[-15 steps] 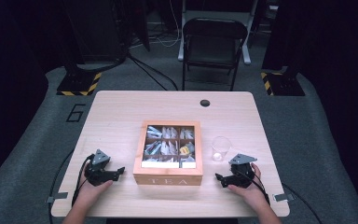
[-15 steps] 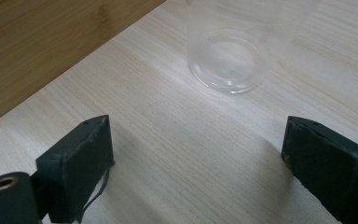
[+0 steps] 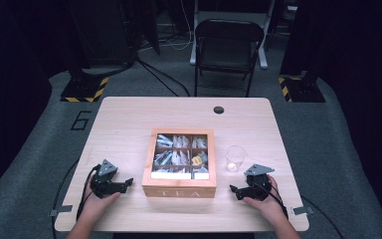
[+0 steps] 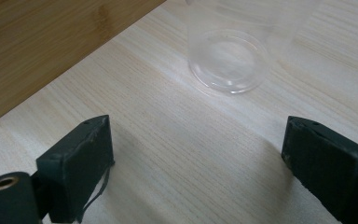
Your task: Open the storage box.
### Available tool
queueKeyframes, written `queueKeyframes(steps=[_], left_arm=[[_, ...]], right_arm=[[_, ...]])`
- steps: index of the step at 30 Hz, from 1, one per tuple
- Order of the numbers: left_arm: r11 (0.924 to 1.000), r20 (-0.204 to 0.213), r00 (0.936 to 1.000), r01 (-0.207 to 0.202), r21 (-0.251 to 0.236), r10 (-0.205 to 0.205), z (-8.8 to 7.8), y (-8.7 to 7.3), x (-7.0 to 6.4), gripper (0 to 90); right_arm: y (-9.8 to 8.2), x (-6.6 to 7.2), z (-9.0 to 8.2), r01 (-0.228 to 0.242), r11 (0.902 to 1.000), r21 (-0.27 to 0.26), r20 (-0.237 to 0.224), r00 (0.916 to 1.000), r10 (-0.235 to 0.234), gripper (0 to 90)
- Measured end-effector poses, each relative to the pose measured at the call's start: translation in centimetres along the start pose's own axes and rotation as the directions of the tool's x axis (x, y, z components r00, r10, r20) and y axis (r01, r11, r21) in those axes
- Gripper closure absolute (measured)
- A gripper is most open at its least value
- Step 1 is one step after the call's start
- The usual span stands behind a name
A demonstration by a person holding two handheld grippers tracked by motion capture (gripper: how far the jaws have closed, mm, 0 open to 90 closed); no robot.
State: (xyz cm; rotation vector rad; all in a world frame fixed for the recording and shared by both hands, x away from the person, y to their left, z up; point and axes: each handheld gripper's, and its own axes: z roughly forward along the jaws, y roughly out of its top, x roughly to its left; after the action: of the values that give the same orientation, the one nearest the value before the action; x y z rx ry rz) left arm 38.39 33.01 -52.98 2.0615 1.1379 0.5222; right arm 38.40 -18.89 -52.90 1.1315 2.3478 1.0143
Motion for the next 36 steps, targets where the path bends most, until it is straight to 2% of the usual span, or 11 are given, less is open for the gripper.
queueKeyframes(steps=[9,14,18,21,24,28,31,36], left_arm=[[1.0000,0.002,1.0000,-0.004,0.003,0.004,0.0,0.0,0.0,18.9],[1.0000,0.006,1.0000,0.008,-0.001,-0.008,-0.1,0.0,0.0,20.3],[0.9999,0.003,0.9999,0.013,-0.007,-0.013,-0.2,-0.1,-0.1,23.8],[0.9994,0.003,0.9996,0.029,-0.020,-0.029,-0.2,-0.1,0.0,25.9],[0.9989,0.028,0.9986,0.046,-0.012,-0.045,-0.5,-0.1,0.0,28.1],[0.9989,0.042,0.9982,0.043,-0.018,-0.043,-1.0,0.0,-0.3,30.0],[0.9982,0.068,0.9962,0.055,-0.022,-0.054,-1.6,0.1,-0.6,31.5],[0.9992,0.078,0.9962,0.038,-0.011,-0.037,-2.1,0.4,-1.3,34.4]], right_arm=[[0.0,0.0,0.0,0.003,1.0000,-0.001,-0.002,1.0000,-0.003,8.8],[-0.2,-0.1,-0.3,-0.012,0.9998,-0.016,0.004,0.9999,0.012,14.4],[-0.2,0.0,-0.3,-0.021,0.9997,-0.014,0.008,0.9997,0.021,15.4],[-0.2,-0.2,-0.5,0.000,0.9998,-0.019,-0.005,1.0000,0.000,24.5],[-0.1,-0.1,-0.9,-0.004,1.0000,-0.008,-0.005,1.0000,0.004,35.4],[0.2,-0.1,-1.4,-0.012,0.9998,-0.018,0.002,0.9999,0.012,35.6],[0.5,0.2,-1.9,-0.033,0.9986,-0.042,0.001,0.9994,0.033,36.5],[1.0,0.5,-2.6,-0.052,0.9967,-0.062,-0.027,0.9984,0.050,37.5]])
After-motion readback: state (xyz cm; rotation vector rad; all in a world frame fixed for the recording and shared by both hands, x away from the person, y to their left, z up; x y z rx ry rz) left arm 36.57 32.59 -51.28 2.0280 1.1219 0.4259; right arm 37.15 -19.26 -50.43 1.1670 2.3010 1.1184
